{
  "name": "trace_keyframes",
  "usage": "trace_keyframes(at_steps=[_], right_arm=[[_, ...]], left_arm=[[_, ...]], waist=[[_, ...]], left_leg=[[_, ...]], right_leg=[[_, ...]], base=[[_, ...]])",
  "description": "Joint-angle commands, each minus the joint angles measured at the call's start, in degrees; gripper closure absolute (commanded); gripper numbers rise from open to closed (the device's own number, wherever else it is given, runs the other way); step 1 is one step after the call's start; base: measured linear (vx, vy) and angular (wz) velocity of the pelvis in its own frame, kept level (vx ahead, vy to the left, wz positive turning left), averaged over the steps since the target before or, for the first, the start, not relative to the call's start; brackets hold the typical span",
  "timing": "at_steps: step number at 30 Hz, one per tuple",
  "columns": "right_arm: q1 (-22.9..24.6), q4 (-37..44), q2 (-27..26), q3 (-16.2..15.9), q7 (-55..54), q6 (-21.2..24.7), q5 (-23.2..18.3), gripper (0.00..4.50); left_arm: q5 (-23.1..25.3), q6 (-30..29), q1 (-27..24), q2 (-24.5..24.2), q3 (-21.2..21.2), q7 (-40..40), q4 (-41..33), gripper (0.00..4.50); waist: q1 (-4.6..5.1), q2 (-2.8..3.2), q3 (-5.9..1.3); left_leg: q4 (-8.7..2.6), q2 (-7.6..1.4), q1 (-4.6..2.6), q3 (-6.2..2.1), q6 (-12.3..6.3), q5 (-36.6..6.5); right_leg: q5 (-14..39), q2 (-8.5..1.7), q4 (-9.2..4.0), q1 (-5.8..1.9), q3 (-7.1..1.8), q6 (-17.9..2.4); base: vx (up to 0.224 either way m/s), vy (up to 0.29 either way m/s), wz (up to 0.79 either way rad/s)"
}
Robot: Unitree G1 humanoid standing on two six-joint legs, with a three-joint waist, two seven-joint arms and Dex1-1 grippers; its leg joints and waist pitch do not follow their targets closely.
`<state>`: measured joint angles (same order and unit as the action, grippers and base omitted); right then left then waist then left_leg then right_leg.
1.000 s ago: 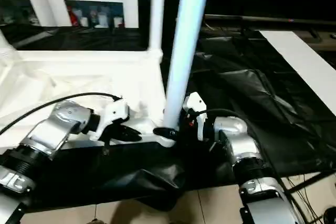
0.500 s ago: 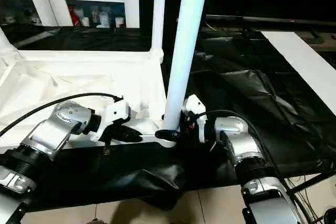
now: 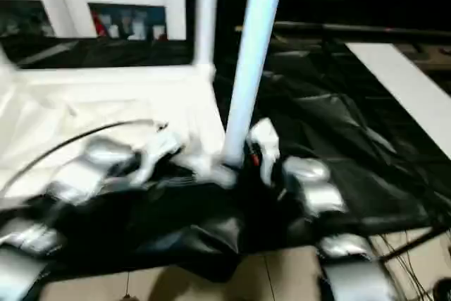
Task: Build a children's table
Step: Rotate leg to tighten
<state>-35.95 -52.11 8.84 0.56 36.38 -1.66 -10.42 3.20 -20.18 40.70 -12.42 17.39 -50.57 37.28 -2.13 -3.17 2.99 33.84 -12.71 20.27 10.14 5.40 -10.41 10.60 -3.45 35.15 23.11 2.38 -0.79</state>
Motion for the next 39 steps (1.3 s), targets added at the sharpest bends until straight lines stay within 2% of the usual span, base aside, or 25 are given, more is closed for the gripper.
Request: trace_keyframes(at_steps=[1,2,4,6,7,11,13,16,17,18,19,20,24,25,27,28,29,30,32,33,39], right_arm=[[0.01,-3.06,-0.9,1.1,-9.77,0.38,1.61,1.85],[-0.85,-4.39,-2.22,1.66,-14.86,0.16,1.85,1.85],[-2.06,-5.91,-3.58,2.61,-20.58,-0.17,2.12,1.85],[-3.28,-7.05,-4.93,2.77,-22.66,-0.77,2.41,1.85],[-3.81,-7.42,-5.39,2.38,-22.32,-1.61,2.86,1.85],[-4.52,-7.11,-6.53,2.94,-17.06,-5.18,1.77,1.85],[-4.34,-6.13,-6.47,3.31,-14.19,-7.01,0.66,1.33],[-4.2,-5.46,-5.59,2.43,-11.26,-8.34,0.6,1.17],[-4.2,-5.28,-4.99,2.25,-9.9,-8.45,0.6,1.02],[-4.18,-4.85,-4.14,2.19,-7.21,-7.9,0.14,0.88],[-3.76,-3.49,-1.79,1.35,-0.97,-5.71,-0.43,0.79],[-3.76,-3.49,-1.79,1.35,-0.97,-5.71,-0.43,0.75],[-2.15,-1.91,2.87,-1.58,9.46,-5.09,1.49,0.59],[-1.58,-1.07,3.99,-2.17,11.93,-5.05,1.57,0.59],[-0.78,0.22,5.89,-2.98,15.8,-4.85,1.72,0.59],[-0.37,0.82,6.97,-3.49,18.06,-4.94,1.88,0.59],[-0.32,0.88,7.14,-3.56,18.49,-4.98,1.91,0.59],[0.15,1.51,8.38,-4.24,21.6,-5.21,2.05,0.59],[0.56,2.24,9.17,-4.96,23.53,-5.33,2.21,0.59],[1.34,3.94,10.3,-6.45,27.19,-4.61,2.08,0.59],[2.4,6.46,10.51,-7.49,31.71,-2.29,0.83,0.59]], left_arm=[[0.65,-2.37,1.22,1.63,-2.81,9.2,4.05,4.5],[0.94,-2.21,2.57,3.26,-3.5,13.37,6.27,4.5],[0.87,-1.81,3.96,4.83,-4.19,16.53,8.54,4.5],[1.35,-0.67,5.11,5.9,-4.13,18.67,10.49,4.5],[1.54,-0.3,5.45,6.24,-3.96,18.87,11.14,4.5],[2.71,1.21,6.05,6.36,-3.11,18.08,12.55,4.5],[2.79,1.84,6.29,6.05,-2.85,17.64,13.07,4.5],[2.75,2.8,6.55,5.48,-2.46,16.98,13.67,4.5],[2.73,3.08,6.46,5.09,-2.22,16.11,13.52,4.5],[2.75,3.98,6.18,4.41,-1.68,14.29,13.07,4.5],[2.43,4.38,5.2,2.92,-0.86,10.24,11.13,4.5],[2.43,4.38,5.2,2.92,-0.86,10.24,11.13,4.5],[2.24,6.52,3.43,0.12,0.91,2.34,7.2,4.5],[1.84,6.44,2.87,-0.8,1.43,-0.24,5.82,4.5],[1.26,7.46,1.9,-2.73,2.51,-4.95,3.46,4.5],[0.48,7.23,1.11,-4.07,3.22,-8.53,1.62,4.5],[0.34,7.22,0.99,-4.29,3.34,-9.08,1.37,4.5],[-0.67,8.31,0.05,-5.91,4.34,-13.38,-0.59,4.5],[-1.83,8.56,-0.72,-6.98,4.93,-16.82,-2.34,4.5],[-3.01,7.71,-1.85,-8.59,5.6,-20.97,-5.3,4.5],[-3.45,6.81,-2.94,-9.56,5.34,-22.67,-8.02,4.5]], waist=[[0.13,0.06,-3.44],[0.19,0.02,-3.46],[0.19,0.09,-3.63],[0.14,0.18,-3.75],[-0.04,0.16,-3.86],[-0.18,0.09,-3.83],[-0.37,0.0,-3.74],[-0.36,0.07,-3.69],[0.3,-0.1,-3.63],[0.38,-0.3,-3.64],[0.47,-0.2,-3.72],[0.4,-0.16,-3.71],[0.26,-0.26,-4.06],[0.06,-0.3,-3.97],[-0.1,-0.26,-4.19],[-0.1,-0.33,-4.04],[-0.1,-0.33,-4.04],[-0.12,-0.23,-3.95],[-0.24,-0.13,-3.76],[-0.43,0.08,-3.81],[-0.87,0.01,-3.7]], left_leg=[[-4.03,-0.21,-0.46,0.18,1.02,-13.49],[-3.99,-0.09,-0.32,0.22,0.69,-13.06],[-3.85,0.0,-0.21,0.35,-0.08,-12.1],[-3.76,0.11,-0.3,0.45,-0.42,-11.72],[-3.73,0.14,-0.06,0.45,-1.01,-10.59],[-3.73,-0.03,0.07,0.49,-2.46,-9.63],[-3.77,-0.1,0.05,0.5,-2.87,-10.06],[-3.82,-0.13,0.2,0.4,-3.16,-10.81],[-4.01,-0.09,0.76,0.15,-2.97,-10.96],[-4.05,0.0,0.9,0.07,-2.83,-10.82],[-3.74,-0.15,0.47,0.24,-3.47,-10.94],[-3.75,-0.26,0.44,0.19,-3.73,-10.39],[-3.41,-0.4,0.5,0.41,-5.1,-6.72],[-3.34,-0.5,0.45,0.52,-6.03,-5.97],[-3.18,-0.53,0.45,0.63,-6.82,-5.03],[-3.18,-0.55,0.53,0.71,-6.96,-5.39],[-3.18,-0.55,0.53,0.71,-6.96,-5.39],[-3.24,-0.59,0.43,0.65,-6.67,-6.36],[-3.44,-0.84,0.16,0.69,-5.53,-8.47],[-3.51,-0.94,0.01,0.64,-5.07,-8.69],[-3.58,-0.91,0.0,0.71,-4.11,-8.28]], right_leg=[[18.89,-3.5,-4.86,-2.13,-1.97,-10.03],[17.48,-3.39,-4.82,-2.23,-2.0,-10.08],[14.15,-3.32,-4.59,-2.32,-2.05,-10.67],[13.37,-3.28,-4.62,-2.28,-2.08,-10.66],[11.28,-3.31,-4.43,-2.6,-2.02,-11.0],[8.46,-3.34,-4.19,-2.79,-1.95,-11.94],[9.35,-3.45,-4.32,-2.85,-1.91,-12.1],[10.63,-3.55,-4.42,-2.92,-1.83,-11.89],[11.8,-3.53,-4.36,-3.3,-1.67,-11.32],[13.08,-3.42,-4.48,-3.46,-1.46,-10.75],[14.07,-3.63,-4.76,-3.1,-1.69,-10.96],[13.27,-3.66,-4.64,-3.14,-1.68,-11.48],[5.55,-3.63,-3.68,-3.28,-1.77,-14.38],[3.37,-3.57,-3.55,-3.21,-1.76,-15.16],[1.03,-3.53,-3.09,-3.15,-1.75,-16.45],[1.09,-3.56,-3.15,-3.01,-1.79,-16.5],[1.09,-3.56,-3.15,-3.01,-1.79,-16.5],[2.54,-3.6,-3.2,-2.95,-1.76,-16.41],[5.44,-3.66,-3.53,-2.69,-1.84,-16.17],[5.55,-3.57,-3.42,-2.66,-1.82,-16.01],[5.53,-3.52,-3.34,-2.66,-1.95,-15.4]], base=[[0.0,0.0,0.0],[0.0,0.0,0.0],[0.0,0.0,0.0],[0.0,0.0,0.0],[0.0,0.0,0.0],[0.0,0.0,0.0],[0.0,0.0,0.0],[0.0,0.0,0.0],[0.0,0.0,0.0],[0.0,0.0,0.0],[0.0,0.0,0.0],[0.0,0.0,0.0],[0.0,0.0,0.0],[0.0,0.0,0.0],[0.0,0.0,0.0],[0.0,0.0,0.0],[0.0,0.0,0.0],[0.0,0.0,0.0],[0.0,0.0,0.0],[0.0,0.0,0.0],[0.0,0.0,0.0]])
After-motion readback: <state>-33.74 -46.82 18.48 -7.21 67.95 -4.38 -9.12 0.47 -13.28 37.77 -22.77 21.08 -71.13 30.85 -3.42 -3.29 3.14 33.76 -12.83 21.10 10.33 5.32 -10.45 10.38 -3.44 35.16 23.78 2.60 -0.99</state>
